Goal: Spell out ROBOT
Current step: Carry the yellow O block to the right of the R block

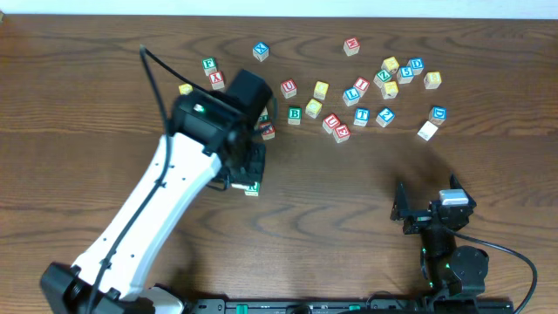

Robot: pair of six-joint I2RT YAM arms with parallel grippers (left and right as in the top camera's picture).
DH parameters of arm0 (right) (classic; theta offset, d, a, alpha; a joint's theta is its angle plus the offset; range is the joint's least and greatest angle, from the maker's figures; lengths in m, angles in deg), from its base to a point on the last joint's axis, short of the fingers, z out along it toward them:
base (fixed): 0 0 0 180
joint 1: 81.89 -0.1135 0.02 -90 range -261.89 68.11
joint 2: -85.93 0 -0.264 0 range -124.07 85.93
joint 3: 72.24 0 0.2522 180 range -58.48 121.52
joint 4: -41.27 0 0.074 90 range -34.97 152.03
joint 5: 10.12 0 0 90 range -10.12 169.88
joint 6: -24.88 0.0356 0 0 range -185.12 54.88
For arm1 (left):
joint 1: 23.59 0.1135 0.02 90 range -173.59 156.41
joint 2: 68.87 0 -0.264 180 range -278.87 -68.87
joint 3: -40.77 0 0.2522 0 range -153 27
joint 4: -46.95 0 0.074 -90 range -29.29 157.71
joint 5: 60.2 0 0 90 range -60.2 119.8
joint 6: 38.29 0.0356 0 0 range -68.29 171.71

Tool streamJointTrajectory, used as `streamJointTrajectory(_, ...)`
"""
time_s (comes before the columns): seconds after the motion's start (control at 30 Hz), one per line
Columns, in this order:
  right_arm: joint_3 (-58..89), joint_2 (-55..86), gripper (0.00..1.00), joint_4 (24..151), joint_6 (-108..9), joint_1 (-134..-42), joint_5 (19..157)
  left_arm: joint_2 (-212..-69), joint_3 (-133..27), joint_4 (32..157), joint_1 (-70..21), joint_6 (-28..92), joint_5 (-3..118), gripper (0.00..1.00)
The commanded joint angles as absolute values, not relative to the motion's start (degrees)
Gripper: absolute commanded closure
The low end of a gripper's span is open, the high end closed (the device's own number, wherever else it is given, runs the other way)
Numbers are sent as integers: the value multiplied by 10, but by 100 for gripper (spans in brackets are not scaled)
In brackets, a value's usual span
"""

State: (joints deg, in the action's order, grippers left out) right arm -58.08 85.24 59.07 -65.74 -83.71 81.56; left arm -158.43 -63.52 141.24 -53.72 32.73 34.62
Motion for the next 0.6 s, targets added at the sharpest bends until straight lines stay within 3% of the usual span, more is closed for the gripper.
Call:
streamJointTrajectory(0.0, -582, 855, 1, 593, -654, -834, 815, -1578, -556, 1363, -560, 334, 332, 92)
streamJointTrajectory(0.4, -582, 855, 1, 593, -654, -834, 815, -1571, -329, 1017, -638, 292, 332, 92)
streamJointTrajectory(0.57, -582, 855, 1, 593, -654, -834, 815, -1571, -274, 933, -644, 232, 320, 92)
